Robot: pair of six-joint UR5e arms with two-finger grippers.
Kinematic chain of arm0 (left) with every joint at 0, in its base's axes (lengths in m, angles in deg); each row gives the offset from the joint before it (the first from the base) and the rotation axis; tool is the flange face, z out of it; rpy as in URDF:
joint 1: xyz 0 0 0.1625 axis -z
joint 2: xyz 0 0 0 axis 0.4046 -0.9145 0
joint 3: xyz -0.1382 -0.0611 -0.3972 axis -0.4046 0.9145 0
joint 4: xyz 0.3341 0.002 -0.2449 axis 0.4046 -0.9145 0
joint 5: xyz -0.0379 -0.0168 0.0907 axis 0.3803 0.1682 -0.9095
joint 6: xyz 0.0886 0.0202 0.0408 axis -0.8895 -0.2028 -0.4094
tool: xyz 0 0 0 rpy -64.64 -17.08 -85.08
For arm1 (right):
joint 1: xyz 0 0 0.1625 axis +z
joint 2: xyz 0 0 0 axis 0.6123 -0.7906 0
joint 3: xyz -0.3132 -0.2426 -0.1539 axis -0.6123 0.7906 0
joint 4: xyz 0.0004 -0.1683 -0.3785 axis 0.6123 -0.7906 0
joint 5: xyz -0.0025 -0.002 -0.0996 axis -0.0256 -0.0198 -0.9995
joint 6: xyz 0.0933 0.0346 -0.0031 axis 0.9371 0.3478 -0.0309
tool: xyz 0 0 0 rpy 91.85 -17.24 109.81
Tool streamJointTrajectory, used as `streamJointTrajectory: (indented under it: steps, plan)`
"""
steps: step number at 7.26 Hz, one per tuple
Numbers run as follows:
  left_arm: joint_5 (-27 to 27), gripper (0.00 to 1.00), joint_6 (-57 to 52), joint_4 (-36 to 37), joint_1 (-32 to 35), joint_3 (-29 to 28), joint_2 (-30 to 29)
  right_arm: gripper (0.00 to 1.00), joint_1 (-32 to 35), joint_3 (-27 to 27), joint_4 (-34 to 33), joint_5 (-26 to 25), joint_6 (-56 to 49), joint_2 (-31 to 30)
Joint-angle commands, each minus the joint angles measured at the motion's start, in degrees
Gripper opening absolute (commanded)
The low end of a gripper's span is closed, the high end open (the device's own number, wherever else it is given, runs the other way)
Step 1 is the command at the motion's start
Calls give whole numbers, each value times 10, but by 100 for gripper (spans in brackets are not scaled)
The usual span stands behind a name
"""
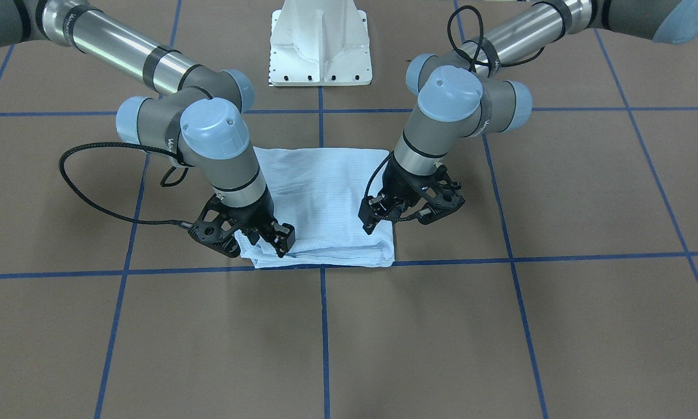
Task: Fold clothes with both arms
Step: 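Release the folded edge and raise both grippers away from the shirt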
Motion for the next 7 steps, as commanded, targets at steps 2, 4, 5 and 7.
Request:
streamJointTrajectory:
  steps: [2,4,5,7]
  plan:
    - [24,99,-34,10,28,2,4,100,-1,-10,19,10,-26,-1]
    - [70,99,-151,12,81,45,71,100,32,-68,-59,9,-151,-30]
    - [70,99,-234,20,112,75,113,100,63,-130,-138,10,-246,-64]
    - [71,99,-399,50,181,116,187,100,133,-182,-161,43,-398,-157]
